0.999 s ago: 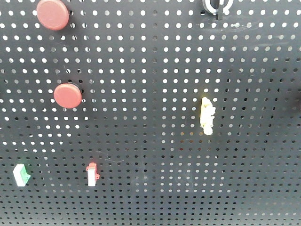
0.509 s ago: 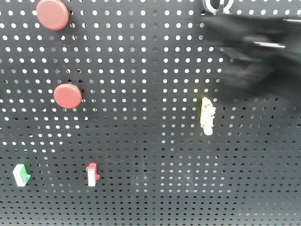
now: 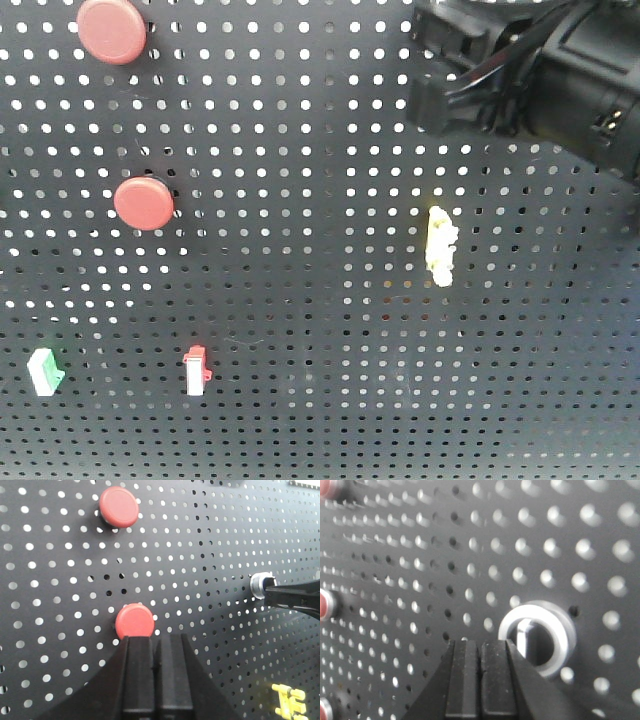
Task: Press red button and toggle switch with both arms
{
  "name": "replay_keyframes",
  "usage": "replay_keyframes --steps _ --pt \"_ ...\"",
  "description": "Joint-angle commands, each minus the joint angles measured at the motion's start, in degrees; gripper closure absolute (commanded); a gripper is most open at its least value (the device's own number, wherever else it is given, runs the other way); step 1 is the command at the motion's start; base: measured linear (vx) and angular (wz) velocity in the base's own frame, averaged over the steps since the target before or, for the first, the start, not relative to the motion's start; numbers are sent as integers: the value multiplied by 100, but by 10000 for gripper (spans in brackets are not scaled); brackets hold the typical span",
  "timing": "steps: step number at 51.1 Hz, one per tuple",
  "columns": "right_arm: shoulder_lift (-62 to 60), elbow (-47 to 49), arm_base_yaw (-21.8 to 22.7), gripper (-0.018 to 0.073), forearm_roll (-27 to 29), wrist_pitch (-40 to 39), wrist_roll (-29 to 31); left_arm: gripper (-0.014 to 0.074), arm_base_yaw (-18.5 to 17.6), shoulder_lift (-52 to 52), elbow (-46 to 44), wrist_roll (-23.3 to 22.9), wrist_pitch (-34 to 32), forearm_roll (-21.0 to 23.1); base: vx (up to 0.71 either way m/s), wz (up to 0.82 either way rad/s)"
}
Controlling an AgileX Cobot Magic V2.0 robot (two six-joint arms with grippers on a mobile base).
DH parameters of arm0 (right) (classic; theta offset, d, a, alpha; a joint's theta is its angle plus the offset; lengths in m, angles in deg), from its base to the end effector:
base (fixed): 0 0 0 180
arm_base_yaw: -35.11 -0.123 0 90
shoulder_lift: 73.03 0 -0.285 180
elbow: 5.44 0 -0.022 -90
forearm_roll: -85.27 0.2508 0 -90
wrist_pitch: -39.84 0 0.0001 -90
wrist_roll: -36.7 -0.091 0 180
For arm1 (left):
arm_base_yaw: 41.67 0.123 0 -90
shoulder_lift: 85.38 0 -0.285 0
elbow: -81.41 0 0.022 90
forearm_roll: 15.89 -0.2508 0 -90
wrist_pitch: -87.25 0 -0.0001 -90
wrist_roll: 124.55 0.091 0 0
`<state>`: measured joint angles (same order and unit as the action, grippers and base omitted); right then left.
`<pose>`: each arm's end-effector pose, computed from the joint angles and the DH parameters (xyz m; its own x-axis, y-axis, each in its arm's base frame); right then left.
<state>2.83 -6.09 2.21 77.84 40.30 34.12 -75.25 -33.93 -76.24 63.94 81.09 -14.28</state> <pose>0.2165 0.1399 0.4997 0.2345 0.0510 -0.9708 -0.5244 0.8475 -0.0821 0.1179 -0.0779 0.4715 0.3807 -0.1088 -0.9183 0.5088 0.8539 0.1098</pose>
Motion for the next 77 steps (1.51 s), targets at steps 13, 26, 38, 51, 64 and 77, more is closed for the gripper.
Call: replay_keyframes --steps 13,26,38,51,64,77 --pt "-121 211 62 559 38 -217 7 596 -27 -14 -134 0 -677 66 0 0" --pt "-145 211 61 559 13 132 57 596 -27 -20 -134 0 -720 66 0 0" --pt "-236 211 61 559 -3 80 72 596 -27 -20 -134 0 -747 66 0 0" --pt "-293 211 61 559 -300 90 70 596 -27 -20 -134 -5 -746 66 0 0" --pt "-330 211 580 559 -256 160 15 596 -27 -20 -134 -5 -752 66 0 0" --pt "-864 93 694 559 -130 204 18 596 -27 -14 -134 -5 -734 66 0 0"
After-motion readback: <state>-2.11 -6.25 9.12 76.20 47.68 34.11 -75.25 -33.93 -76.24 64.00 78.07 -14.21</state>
